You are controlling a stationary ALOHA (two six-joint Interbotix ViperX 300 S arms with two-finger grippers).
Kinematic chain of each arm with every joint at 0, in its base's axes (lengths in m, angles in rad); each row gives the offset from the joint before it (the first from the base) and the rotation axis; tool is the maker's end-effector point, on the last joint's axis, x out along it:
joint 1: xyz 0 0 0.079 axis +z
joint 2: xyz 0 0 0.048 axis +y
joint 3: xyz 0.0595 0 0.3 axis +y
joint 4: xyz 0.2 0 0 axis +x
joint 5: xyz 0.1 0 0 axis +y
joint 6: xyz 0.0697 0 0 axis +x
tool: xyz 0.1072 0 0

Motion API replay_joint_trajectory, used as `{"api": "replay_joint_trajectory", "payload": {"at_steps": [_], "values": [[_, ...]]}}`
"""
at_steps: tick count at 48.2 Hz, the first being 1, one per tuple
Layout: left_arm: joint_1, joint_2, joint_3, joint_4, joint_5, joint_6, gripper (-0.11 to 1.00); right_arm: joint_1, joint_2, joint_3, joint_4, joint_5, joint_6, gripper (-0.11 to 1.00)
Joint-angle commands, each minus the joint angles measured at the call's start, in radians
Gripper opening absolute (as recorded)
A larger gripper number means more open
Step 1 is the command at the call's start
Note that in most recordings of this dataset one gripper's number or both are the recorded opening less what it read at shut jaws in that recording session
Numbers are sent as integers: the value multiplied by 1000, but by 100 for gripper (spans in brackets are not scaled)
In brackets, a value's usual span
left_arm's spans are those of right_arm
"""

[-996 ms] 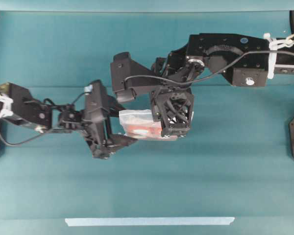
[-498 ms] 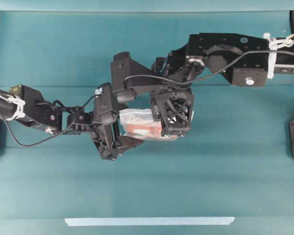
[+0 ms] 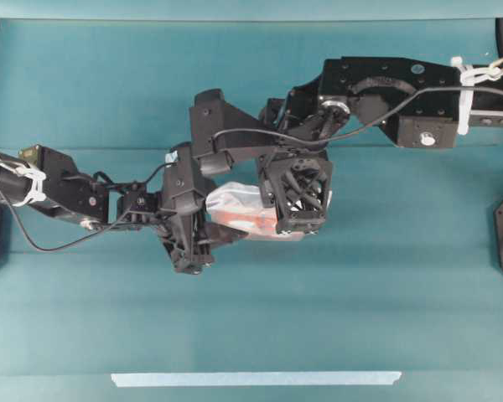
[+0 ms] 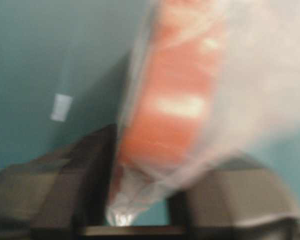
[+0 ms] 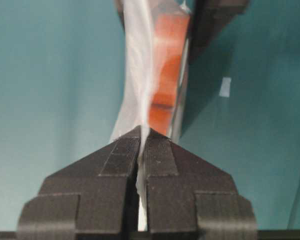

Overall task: Hand over the clear zip bag and make it stand upright.
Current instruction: 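Close the left gripper on the bag's bottom corner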

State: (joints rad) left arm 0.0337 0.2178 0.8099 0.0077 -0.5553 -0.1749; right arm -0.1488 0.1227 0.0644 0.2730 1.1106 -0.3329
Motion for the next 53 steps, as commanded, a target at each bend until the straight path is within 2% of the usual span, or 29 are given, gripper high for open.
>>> {"api": "replay_joint_trajectory", "payload": {"at_steps": [1, 15, 41, 53], "values": [[6, 5, 6, 0, -8, 8, 22, 3, -8, -5, 3, -3, 6, 0], [0, 8, -2, 0, -2, 54, 21, 6, -8, -2, 3, 2, 8, 0], [-18, 11, -5, 2, 17, 63, 22, 8, -8, -2, 2, -6, 5, 1], [-23, 9, -9, 2, 17, 98, 21, 6, -8, -2, 2, 32, 6, 2]]}}
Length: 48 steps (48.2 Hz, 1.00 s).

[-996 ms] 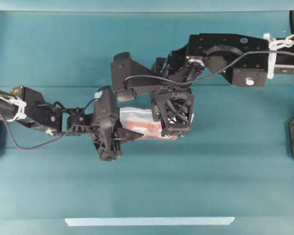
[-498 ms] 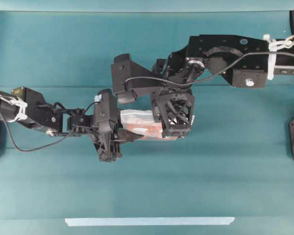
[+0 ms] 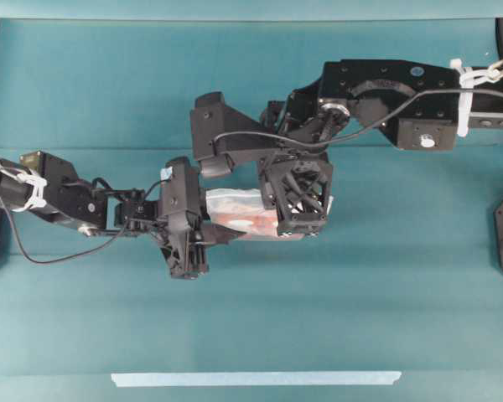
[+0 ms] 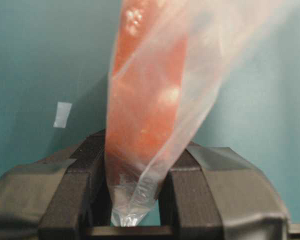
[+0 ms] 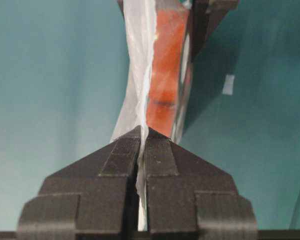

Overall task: Hand over the clear zip bag and make it stand upright.
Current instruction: 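Close the left gripper on the bag's bottom corner, then open the right gripper and withdraw it to the right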

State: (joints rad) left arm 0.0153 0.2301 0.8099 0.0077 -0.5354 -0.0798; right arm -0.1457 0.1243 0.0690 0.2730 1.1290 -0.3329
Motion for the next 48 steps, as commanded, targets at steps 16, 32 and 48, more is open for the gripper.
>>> {"api": "replay_joint_trajectory", "payload": {"at_steps": [16, 32, 48], "values": [[-5, -3, -5, 2, 5, 8, 21, 29, -11, -6, 2, -5, 8, 76], [-5, -3, -3, 0, 6, 8, 21, 41, -31, -6, 0, -55, 15, 89], [-5, -5, -3, 2, 23, 8, 21, 35, -110, -6, -58, -55, 74, 89]]}}
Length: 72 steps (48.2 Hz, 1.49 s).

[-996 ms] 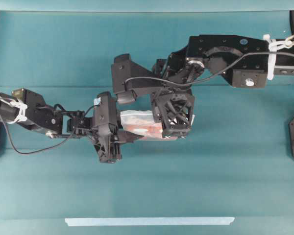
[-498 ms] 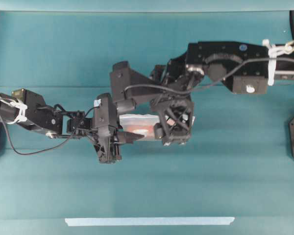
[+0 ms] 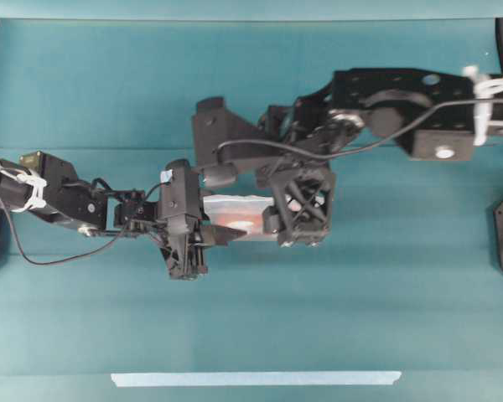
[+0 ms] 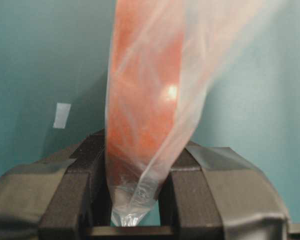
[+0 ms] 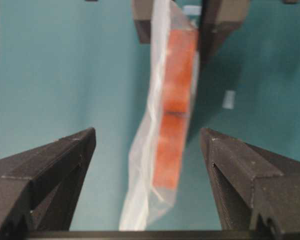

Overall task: Hand over the clear zip bag and make it stand upright.
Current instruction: 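Open the right gripper and withdraw it to the right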

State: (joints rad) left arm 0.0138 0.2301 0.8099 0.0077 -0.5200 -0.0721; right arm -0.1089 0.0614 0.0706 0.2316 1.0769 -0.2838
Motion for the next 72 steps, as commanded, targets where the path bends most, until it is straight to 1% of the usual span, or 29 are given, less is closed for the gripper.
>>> {"api": "replay_joint_trajectory", "payload": {"at_steps": [1, 7, 14, 22, 30, 47, 61, 72], "values": [[-3, -5, -3, 0, 8, 0, 21, -2, -54, -6, -21, -3, 31, 89], [-3, -5, -3, 0, 8, 0, 21, -5, -91, -6, -38, -3, 67, 89], [-3, -5, -2, 2, 8, 0, 21, -5, -133, -5, -54, -3, 92, 89], [-3, -6, 2, 0, 9, -2, 21, -3, -178, 23, -54, -8, 115, 89], [-3, -8, 6, 2, 8, -2, 21, 2, -225, 67, -54, -20, 123, 89], [-3, -9, 9, 0, 9, -3, 21, 3, -331, 173, -54, -129, 124, 89], [-3, -9, -15, 0, 63, 3, 21, 11, -414, 301, -54, -282, 123, 89], [2, -11, -21, 0, 64, 3, 21, 12, -476, 374, -54, -321, 124, 89]]}}
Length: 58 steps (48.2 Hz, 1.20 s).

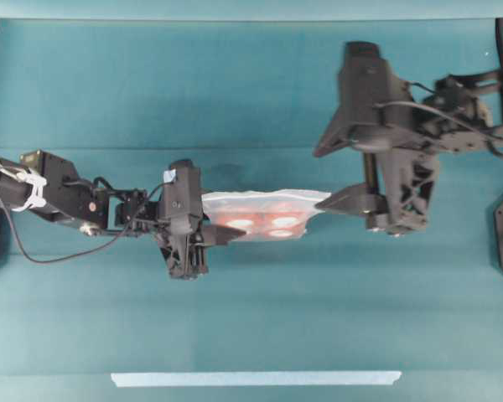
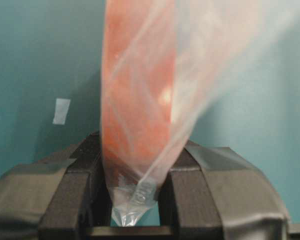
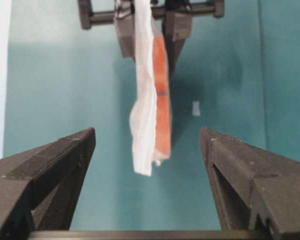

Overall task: Hand over the clear zip bag and make it stand upright.
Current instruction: 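Open the right gripper and withdraw it to the right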

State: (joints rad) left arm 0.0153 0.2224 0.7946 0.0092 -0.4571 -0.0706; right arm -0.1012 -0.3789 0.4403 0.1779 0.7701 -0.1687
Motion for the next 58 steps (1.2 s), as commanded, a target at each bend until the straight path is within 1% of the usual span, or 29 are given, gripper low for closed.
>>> {"api": "replay_joint_trajectory", "payload": {"at_steps": [1, 6, 12, 25, 38, 58], "values": [[0, -2, -6, 0, 2, 3, 21, 3, -41, 11, 0, -17, 9, 89], [-2, -3, -5, -2, 3, 18, 21, 3, -67, 40, 0, -31, 11, 89], [-2, -3, -5, -2, 3, 32, 21, 5, -103, 75, 0, -78, 11, 89], [0, -3, -6, 0, 2, 34, 21, 15, -161, 141, 5, -169, 14, 89], [-2, -3, -6, -2, 3, 34, 21, 17, -172, 173, 5, -175, 55, 89], [0, -3, -3, 0, 3, 34, 21, 21, -173, 181, 6, -178, 57, 89]]}}
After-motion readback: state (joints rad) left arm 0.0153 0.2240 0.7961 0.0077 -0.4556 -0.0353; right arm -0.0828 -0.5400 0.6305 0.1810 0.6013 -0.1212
